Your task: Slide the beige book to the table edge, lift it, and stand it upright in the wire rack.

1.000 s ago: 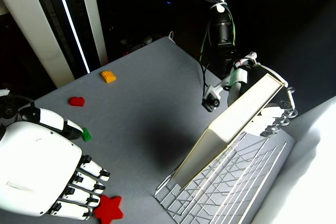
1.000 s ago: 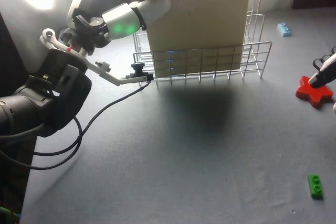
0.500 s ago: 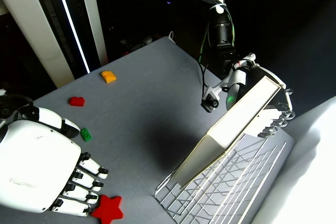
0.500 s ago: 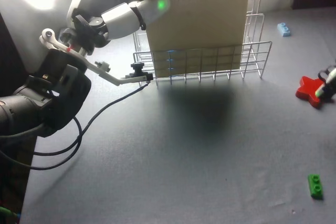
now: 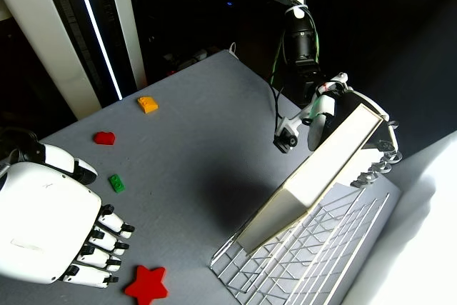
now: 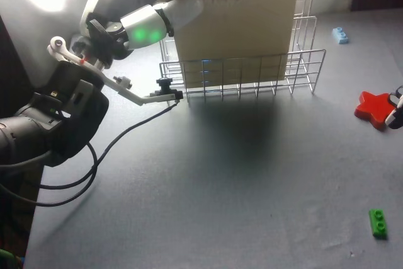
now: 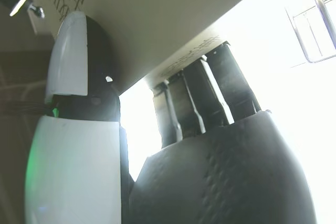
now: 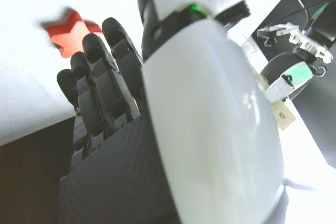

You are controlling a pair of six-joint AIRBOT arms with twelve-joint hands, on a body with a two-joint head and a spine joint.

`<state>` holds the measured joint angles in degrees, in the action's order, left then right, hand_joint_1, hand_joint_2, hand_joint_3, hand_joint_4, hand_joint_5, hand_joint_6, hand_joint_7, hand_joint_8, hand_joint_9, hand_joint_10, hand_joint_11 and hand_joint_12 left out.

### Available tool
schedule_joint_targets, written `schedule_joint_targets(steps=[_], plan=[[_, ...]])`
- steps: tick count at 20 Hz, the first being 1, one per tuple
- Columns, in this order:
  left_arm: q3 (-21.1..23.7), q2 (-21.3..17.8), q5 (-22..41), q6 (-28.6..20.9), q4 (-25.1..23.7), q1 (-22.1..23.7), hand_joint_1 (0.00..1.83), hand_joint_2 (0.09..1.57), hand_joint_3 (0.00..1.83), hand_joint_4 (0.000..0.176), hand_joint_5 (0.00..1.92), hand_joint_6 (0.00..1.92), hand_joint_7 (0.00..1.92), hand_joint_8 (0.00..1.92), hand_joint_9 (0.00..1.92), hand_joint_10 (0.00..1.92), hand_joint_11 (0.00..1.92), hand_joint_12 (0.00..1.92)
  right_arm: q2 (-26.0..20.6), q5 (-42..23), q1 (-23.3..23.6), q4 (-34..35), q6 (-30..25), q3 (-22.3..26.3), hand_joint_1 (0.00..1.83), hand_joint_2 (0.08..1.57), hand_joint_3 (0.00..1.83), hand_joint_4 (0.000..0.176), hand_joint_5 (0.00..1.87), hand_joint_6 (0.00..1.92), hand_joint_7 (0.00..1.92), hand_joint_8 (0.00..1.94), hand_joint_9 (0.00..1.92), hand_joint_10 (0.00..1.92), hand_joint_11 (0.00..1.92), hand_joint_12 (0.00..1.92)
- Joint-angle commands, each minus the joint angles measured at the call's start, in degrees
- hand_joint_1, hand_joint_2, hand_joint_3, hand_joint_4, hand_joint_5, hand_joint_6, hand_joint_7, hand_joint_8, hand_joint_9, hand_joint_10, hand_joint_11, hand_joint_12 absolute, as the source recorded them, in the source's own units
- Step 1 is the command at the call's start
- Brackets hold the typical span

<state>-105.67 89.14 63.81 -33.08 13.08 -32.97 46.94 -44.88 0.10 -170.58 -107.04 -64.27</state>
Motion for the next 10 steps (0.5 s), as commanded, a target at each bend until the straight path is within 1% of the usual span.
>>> schedule_joint_targets(steps=[1, 2, 3, 4, 5, 7, 8, 9, 10], plan=[[-0.05, -0.32, 7.31, -1.14, 1.24, 0.26, 1.23, 1.04, 0.0, 0.0, 0.79, 0.27, 0.81, 0.14, 0.75, 0.23, 0.44, 1.06, -0.35, 2.93, 0.54, -1.99, -0.05, -0.17, 0.3, 1.19, 0.0, 0.0, 0.32, 0.0, 0.32, 0.0, 0.3, 0.0, 0.0, 0.83], [0.14, -0.43, 7.32, -1.15, 1.24, 0.16, 1.2, 1.05, 0.0, 0.0, 0.8, 0.12, 0.79, 0.04, 0.75, 0.13, 0.42, 1.04, -0.36, 2.92, 0.53, -1.99, -0.05, -0.17, 0.31, 1.18, 0.0, 0.0, 0.32, 0.0, 0.32, 0.0, 0.3, 0.0, 0.0, 0.84], [0.32, -0.56, 7.32, -1.15, 1.24, 0.03, 1.14, 1.05, 0.0, 0.0, 0.76, 0.04, 0.73, 0.01, 0.72, 0.06, 0.37, 1.03, -0.36, 2.92, 0.51, -1.99, -0.05, -0.16, 0.31, 1.19, 0.0, 0.0, 0.34, 0.0, 0.34, 0.0, 0.31, 0.0, 0.0, 0.83], [0.46, -0.67, 7.32, -1.15, 1.24, -0.1, 1.07, 1.06, 0.0, 0.0, 0.73, 0.01, 0.67, 0.0, 0.67, 0.03, 0.31, 1.01, -0.36, 2.92, 0.47, -1.99, -0.05, -0.15, 0.31, 1.19, 0.0, 0.0, 0.35, 0.01, 0.34, 0.01, 0.31, 0.0, 0.0, 0.83], [0.53, -0.72, 7.32, -1.15, 1.25, -0.15, 1.02, 1.02, 0.0, 0.0, 0.66, 0.0, 0.59, 0.0, 0.6, 0.01, 0.24, 0.99, -0.36, 2.92, 0.3, -1.99, -0.05, -0.15, 0.32, 1.19, 0.0, 0.0, 0.33, 0.0, 0.34, 0.0, 0.31, 0.0, 0.0, 0.84], [0.69, -0.8, 7.33, -1.17, 1.25, -0.15, 0.99, 0.99, 0.0, 0.0, 0.56, 0.0, 0.44, 0.0, 0.47, 0.0, 0.12, 1.01, -0.38, 2.89, 0.02, -1.99, -0.04, -0.15, 0.31, 1.18, 0.0, 0.0, 0.33, 0.0, 0.34, 0.0, 0.32, 0.0, 0.0, 0.84], [0.87, -0.94, 7.32, -1.18, 1.25, -0.14, 0.98, 0.98, 0.0, 0.0, 0.53, 0.0, 0.41, 0.0, 0.44, 0.0, 0.1, 1.01, -0.38, 2.88, -0.05, -1.99, -0.03, -0.14, 0.31, 1.18, 0.0, 0.0, 0.33, 0.0, 0.34, 0.0, 0.31, 0.0, 0.0, 0.82], [1.21, -1.23, 7.3, -1.18, 1.25, -0.14, 0.9, 0.97, 0.0, 0.0, 0.43, 0.0, 0.33, 0.0, 0.37, 0.0, 0.02, 0.95, -0.39, 2.88, -0.13, -1.99, -0.03, -0.14, 0.33, 1.18, 0.0, 0.0, 0.34, 0.0, 0.35, 0.0, 0.33, 0.0, 0.0, 0.88], [1.71, -1.69, 7.29, -1.17, 1.24, -0.22, 0.83, 0.97, 0.0, 0.0, 0.35, 0.0, 0.26, 0.0, 0.29, 0.0, 0.0, 0.82, -0.4, 2.87, -0.16, -1.99, -0.03, -0.14, 0.32, 1.18, 0.0, 0.0, 0.34, 0.0, 0.35, 0.0, 0.33, 0.01, 0.0, 0.89]])
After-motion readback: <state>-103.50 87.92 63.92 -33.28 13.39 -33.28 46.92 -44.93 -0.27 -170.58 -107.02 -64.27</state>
